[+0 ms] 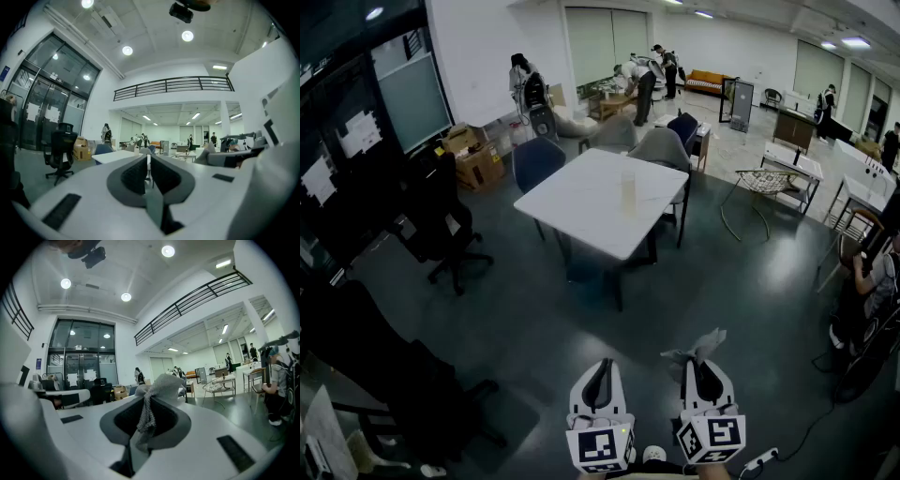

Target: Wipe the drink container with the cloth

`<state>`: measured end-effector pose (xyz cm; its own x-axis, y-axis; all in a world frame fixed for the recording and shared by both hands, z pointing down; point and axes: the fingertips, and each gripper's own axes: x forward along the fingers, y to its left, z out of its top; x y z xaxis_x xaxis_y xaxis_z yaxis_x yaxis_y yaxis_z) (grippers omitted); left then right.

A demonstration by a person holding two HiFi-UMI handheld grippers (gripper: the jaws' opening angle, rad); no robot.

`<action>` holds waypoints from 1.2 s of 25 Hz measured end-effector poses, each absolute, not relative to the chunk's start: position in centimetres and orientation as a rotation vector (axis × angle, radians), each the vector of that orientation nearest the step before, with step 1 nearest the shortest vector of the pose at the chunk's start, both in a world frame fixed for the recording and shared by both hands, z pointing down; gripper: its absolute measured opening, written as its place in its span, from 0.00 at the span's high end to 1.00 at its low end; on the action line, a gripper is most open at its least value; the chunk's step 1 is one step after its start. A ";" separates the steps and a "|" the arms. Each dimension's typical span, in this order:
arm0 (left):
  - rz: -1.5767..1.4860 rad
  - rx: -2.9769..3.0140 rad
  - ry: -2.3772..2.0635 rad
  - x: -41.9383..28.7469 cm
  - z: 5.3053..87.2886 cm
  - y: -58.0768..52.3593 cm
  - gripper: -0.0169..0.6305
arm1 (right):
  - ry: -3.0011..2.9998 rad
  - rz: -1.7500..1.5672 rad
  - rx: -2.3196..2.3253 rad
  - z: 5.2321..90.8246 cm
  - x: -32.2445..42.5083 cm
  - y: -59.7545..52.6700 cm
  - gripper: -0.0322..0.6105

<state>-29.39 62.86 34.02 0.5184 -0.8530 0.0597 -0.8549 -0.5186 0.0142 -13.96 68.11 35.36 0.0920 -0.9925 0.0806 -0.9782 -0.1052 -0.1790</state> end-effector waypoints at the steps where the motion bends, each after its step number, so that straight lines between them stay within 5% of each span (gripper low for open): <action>1: 0.068 2.706 -1.515 -29.3 34.0 62.8 0.93 | 2.048 -0.275 -2.261 35.3 -14.0 68.1 0.88; 30: 0.074 2.672 -1.580 -25.7 35.0 63.9 0.93 | 2.142 -0.289 -2.194 36.5 -10.3 68.4 0.88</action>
<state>-25.66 63.85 34.97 0.4812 -0.8746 0.0593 -0.8763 -0.4817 0.0068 -10.33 68.44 36.54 0.0161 -0.9957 0.0908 -0.9841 -0.0318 -0.1747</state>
